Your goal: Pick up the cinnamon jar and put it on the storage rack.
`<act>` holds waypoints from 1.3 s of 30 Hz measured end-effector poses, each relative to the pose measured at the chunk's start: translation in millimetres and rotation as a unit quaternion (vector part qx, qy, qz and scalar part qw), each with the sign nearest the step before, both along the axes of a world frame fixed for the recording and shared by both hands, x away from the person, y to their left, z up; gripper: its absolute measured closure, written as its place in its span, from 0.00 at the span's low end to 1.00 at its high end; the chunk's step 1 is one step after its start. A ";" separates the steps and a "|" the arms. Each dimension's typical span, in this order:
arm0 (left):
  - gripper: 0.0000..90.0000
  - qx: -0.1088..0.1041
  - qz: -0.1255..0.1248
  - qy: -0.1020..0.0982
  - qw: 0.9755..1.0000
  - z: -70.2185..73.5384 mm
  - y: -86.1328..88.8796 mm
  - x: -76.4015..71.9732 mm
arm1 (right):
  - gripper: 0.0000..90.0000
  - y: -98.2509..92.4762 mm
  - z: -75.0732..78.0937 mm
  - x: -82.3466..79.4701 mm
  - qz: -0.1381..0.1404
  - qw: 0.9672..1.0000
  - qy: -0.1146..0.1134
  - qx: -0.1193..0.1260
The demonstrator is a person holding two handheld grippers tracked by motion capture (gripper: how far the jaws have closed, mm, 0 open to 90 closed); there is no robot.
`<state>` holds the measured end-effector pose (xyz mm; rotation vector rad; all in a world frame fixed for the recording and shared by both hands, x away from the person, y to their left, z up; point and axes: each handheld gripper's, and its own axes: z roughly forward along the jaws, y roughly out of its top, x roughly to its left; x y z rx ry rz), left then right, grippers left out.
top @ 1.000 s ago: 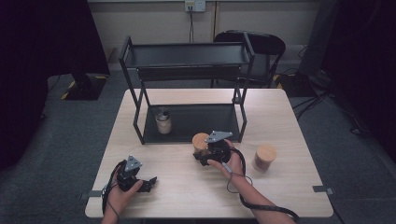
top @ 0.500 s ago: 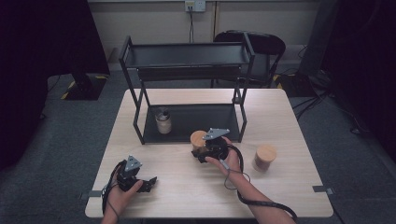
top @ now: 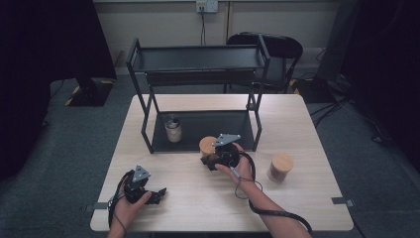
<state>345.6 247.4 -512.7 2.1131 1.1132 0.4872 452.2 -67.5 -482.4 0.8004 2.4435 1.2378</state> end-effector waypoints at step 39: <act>0.00 0.000 0.000 0.000 1.000 0.0 0.0 0.0 | 0.28 15.0 10.1 27.2 -0.014 1.000 -0.005 0.005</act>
